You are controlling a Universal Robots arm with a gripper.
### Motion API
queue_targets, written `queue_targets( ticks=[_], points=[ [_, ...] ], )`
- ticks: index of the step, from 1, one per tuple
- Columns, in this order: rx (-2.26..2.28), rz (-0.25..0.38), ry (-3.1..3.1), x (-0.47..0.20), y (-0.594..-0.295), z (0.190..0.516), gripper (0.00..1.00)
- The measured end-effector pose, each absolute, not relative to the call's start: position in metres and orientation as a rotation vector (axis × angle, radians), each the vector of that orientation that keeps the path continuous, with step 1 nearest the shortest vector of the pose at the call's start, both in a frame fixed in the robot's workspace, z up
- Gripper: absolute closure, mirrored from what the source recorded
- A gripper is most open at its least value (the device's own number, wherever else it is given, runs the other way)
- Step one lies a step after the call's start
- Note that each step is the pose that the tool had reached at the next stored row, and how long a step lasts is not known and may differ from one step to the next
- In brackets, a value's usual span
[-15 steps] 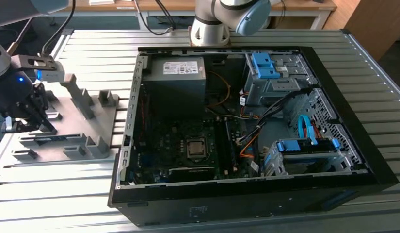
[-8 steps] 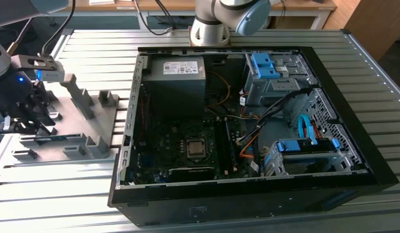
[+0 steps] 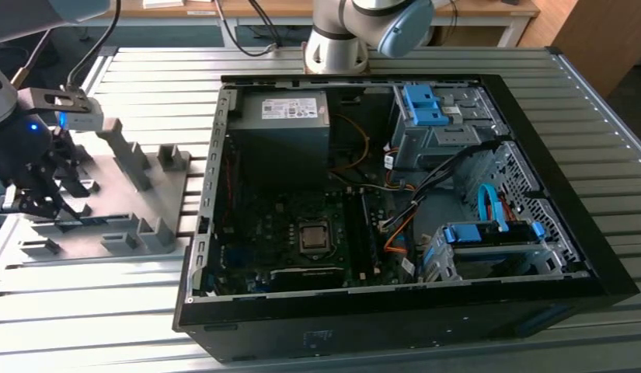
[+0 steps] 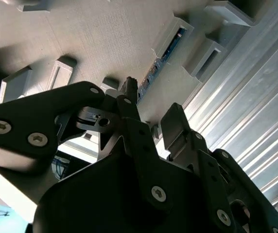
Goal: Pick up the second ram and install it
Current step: 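Pick up the second ram and move it above second insertion slot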
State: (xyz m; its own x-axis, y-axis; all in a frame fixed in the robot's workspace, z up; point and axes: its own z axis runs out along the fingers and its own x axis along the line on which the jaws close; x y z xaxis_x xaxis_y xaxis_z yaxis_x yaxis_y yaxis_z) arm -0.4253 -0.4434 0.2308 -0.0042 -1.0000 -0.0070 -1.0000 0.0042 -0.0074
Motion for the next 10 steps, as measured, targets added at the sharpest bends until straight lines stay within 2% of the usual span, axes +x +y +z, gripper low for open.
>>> queue_targets(
  ticks=[10],
  points=[
    [-2.267,0.001,2.161,-0.424,-0.443,0.214,0.53]
  ],
)
